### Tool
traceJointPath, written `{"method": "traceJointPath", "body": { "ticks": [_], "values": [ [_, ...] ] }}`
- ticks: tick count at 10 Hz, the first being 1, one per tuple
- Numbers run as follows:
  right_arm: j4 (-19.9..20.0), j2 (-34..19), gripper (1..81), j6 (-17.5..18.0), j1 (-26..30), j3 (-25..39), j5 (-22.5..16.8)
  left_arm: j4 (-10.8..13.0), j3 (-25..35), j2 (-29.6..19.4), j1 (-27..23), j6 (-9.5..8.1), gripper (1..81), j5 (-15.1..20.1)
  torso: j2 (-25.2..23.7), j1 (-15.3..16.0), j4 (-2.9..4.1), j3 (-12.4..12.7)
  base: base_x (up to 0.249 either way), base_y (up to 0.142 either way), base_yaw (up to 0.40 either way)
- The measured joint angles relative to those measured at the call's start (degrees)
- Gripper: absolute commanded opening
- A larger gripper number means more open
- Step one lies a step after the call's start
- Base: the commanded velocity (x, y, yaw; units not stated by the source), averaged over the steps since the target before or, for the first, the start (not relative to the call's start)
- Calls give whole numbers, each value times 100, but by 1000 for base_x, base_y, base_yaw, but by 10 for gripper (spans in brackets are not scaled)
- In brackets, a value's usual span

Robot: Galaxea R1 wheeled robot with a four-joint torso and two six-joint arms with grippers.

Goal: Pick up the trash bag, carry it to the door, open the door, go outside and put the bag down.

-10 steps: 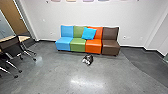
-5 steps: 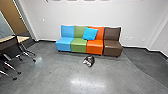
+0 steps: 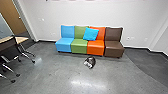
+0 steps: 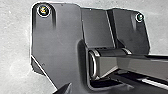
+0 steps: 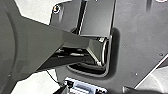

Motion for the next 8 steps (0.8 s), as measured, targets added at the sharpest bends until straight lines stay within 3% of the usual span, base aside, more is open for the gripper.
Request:
{"method": "traceJointPath", "body": {
  "ticks": [5,8],
  "values": [
    [2,-17,811,0,28,0,0,0,-2,7,-34,0,811,-9,0,0,0,0,135,0,0],
    [5,-28,811,0,-22,-1,-26,0,-2,29,22,0,811,-2,-5,-10,0,2,135,70,0]
  ]
}}
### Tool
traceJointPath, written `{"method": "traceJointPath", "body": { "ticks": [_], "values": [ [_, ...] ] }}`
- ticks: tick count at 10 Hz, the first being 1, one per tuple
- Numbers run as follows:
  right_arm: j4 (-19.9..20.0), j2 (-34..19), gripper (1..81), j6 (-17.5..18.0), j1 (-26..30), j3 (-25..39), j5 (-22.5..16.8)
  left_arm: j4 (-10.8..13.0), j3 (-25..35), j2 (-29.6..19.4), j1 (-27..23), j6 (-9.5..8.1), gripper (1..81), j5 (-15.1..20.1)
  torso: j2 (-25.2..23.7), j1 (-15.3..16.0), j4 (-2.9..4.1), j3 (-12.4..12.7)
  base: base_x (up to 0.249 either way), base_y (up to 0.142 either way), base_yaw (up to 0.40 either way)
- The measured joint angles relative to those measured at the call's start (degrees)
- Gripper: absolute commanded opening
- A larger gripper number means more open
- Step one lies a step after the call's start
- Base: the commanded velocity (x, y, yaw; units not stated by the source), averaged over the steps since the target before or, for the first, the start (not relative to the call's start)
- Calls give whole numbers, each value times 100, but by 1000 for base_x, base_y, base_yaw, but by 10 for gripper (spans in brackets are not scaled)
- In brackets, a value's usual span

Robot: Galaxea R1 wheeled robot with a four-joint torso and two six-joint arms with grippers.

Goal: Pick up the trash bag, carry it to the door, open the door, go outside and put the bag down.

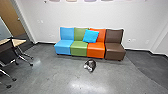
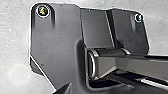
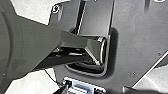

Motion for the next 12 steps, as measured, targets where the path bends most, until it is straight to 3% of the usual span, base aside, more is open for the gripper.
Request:
{"method": "traceJointPath", "body": {
  "ticks": [7,12],
  "values": [
    [24,61,811,56,48,0,-18,-1,5,-10,-52,0,811,-6,2,3,0,-2,135,71,0],
    [26,74,811,69,45,0,-13,-1,0,-16,-52,0,811,-6,2,6,0,-2,134,0,0]
  ]
}}
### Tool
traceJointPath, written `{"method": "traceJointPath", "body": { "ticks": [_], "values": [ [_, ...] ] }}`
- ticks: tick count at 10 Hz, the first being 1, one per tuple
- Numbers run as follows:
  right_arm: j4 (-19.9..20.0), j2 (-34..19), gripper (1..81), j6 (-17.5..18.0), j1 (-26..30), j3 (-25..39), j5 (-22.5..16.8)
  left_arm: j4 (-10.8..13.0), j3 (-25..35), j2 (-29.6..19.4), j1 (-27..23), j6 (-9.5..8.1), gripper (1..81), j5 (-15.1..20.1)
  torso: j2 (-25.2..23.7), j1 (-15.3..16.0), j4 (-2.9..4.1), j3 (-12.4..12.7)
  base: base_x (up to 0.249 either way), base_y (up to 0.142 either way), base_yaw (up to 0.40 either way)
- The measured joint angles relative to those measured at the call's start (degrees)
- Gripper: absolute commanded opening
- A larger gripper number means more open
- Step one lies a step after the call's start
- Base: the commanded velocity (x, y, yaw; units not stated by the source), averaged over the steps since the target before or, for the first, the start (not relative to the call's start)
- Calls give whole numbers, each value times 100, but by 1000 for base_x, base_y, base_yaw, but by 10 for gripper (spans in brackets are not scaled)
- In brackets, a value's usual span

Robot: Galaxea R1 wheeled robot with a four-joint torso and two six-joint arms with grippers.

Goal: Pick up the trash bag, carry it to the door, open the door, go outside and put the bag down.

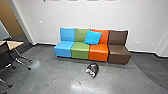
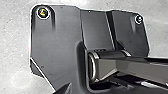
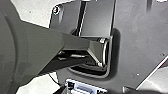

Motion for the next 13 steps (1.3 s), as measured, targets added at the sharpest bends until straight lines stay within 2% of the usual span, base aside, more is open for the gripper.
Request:
{"method": "traceJointPath", "body": {
  "ticks": [13],
  "values": [
    [40,48,811,41,0,-38,39,1,0,9,0,0,811,2,0,0,0,0,133,0,0]
  ]
}}
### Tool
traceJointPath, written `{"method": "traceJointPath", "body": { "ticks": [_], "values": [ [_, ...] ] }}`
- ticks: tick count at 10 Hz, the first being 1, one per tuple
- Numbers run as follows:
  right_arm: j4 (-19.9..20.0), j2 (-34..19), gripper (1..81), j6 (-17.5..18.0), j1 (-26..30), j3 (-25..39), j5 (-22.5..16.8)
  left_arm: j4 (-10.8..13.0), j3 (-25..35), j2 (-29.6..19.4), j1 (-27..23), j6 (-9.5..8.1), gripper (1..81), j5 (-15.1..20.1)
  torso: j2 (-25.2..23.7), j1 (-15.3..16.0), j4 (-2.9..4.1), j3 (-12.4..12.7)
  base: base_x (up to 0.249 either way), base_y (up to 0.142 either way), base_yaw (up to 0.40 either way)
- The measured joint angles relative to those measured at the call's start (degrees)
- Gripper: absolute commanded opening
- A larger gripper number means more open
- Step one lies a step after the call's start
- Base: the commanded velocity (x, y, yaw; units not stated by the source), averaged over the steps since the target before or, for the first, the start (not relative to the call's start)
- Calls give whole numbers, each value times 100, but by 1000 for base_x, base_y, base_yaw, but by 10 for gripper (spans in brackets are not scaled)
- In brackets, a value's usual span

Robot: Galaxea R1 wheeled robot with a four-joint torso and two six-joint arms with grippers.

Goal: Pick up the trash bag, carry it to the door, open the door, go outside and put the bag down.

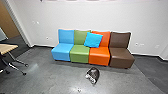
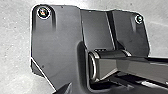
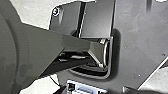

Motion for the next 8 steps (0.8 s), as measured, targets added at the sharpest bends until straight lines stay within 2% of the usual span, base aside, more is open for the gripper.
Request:
{"method": "traceJointPath", "body": {
  "ticks": [3,5,8],
  "values": [
    [45,2,811,-4,-4,-26,2,-1,0,-2,2,0,811,2,0,0,0,0,135,0,0],
    [282,-44,811,-6,-11,-66,7,0,0,-2,0,0,811,2,0,0,0,0,138,0,0],
    [877,-144,811,-9,7,-69,46,-1,0,-2,2,0,811,11,0,0,0,0,138,0,0]
  ]
}}
